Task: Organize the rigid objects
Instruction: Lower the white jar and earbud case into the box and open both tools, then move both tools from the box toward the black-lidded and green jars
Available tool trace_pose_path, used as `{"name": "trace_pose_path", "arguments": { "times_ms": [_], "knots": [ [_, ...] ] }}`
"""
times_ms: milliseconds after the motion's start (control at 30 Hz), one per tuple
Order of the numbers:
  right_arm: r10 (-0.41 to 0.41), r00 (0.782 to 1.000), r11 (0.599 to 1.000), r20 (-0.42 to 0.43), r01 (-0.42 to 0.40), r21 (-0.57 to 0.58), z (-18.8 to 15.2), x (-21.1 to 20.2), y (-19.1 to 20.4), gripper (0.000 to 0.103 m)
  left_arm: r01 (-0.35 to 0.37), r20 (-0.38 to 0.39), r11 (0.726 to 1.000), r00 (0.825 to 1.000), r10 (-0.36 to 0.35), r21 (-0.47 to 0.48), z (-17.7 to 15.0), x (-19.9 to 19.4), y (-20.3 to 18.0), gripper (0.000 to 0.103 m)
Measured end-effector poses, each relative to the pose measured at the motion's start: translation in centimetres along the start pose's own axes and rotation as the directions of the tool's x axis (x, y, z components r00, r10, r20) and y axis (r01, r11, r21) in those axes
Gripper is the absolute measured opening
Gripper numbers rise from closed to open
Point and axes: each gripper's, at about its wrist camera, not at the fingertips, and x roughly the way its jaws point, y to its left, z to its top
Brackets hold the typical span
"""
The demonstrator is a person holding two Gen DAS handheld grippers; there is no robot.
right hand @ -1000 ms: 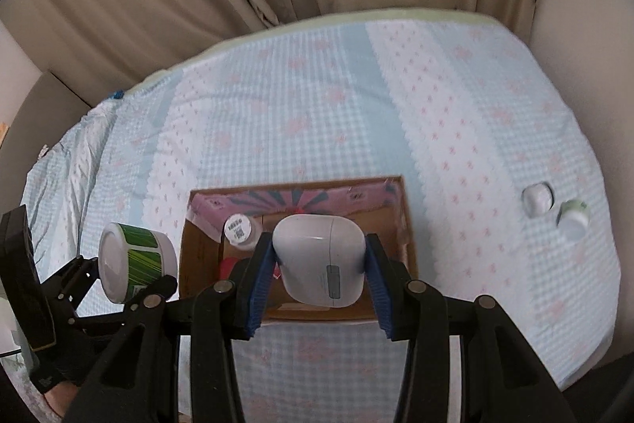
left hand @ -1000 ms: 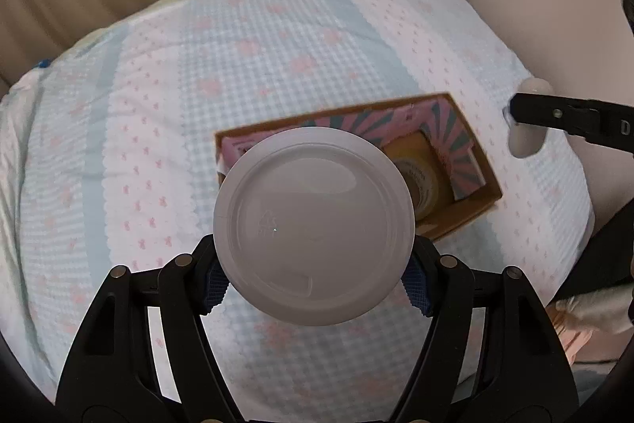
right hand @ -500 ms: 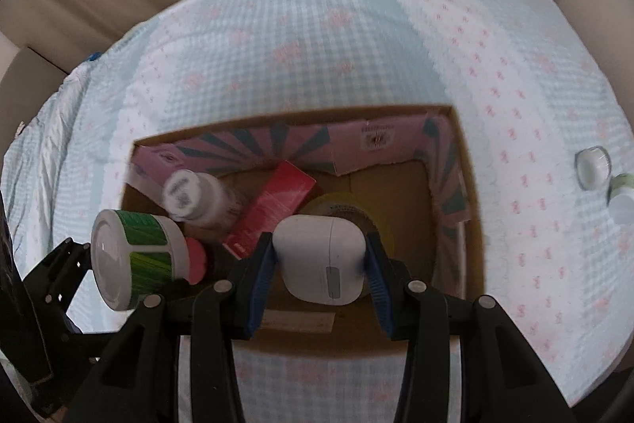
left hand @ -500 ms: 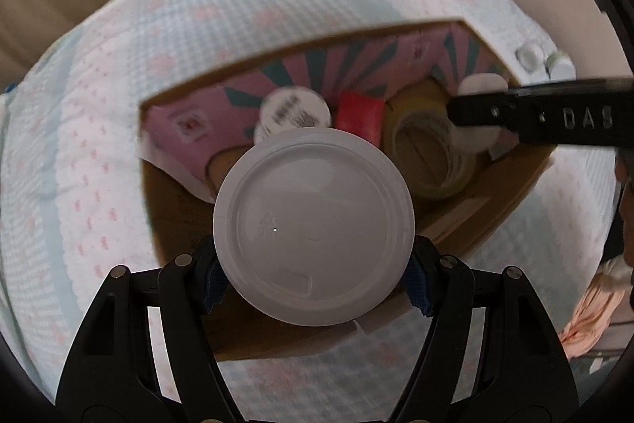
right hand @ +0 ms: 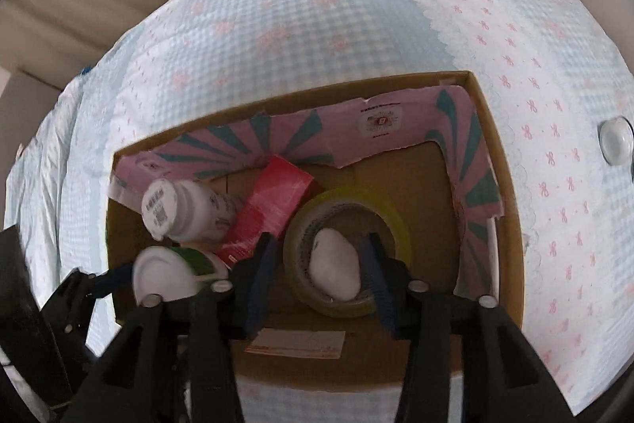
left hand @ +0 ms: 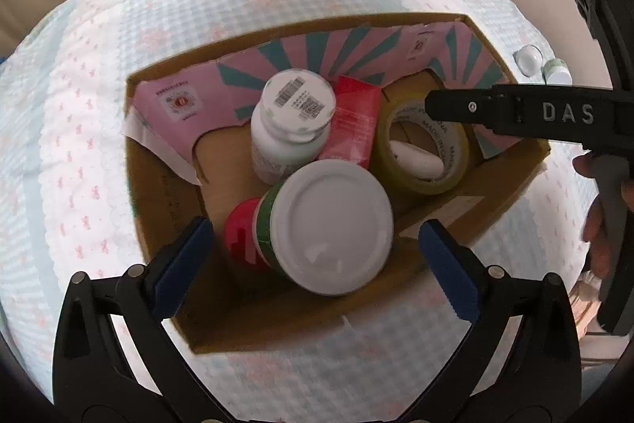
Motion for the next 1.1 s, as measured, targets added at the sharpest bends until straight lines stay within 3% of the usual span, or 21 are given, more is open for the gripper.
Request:
{"name": "trace_pose_path", "arguments": {
  "times_ms": [133,167,667,1100],
  "knots": [
    [-0.011,1.0,1.0,0.008,0.01,0.015,-0.5,-0.5,-0.1,0.084,0.0,-0.012,0.999,1.0,0.0,-0.04,-0.5,-0.3,0.7,0.103],
    [-0.016,1.0,1.0,0.009,0.016,0.014,-0.7,-0.6,-0.1,0.085,0.0,-0.012,0.999,1.0,0.0,-0.049,-0.6,-0.5,0.9,0.103],
    [0.014,0.999,1.0,0.05,-0.013,-0.011,-1.1,-4.1,0.8,0.085,-0.028,0.003,0.997,1.0,0.029,-0.066,-0.3,-4.3,-0.2,0.103],
    [-0.013,0.999,0.994,0.048,0.018,-0.103,-1.4,-10.5,1.6,0.085,-0.071,0.047,0.988,0.996,0.078,-0.138,-0.3,-11.7,-2.6,0.103]
  ]
}}
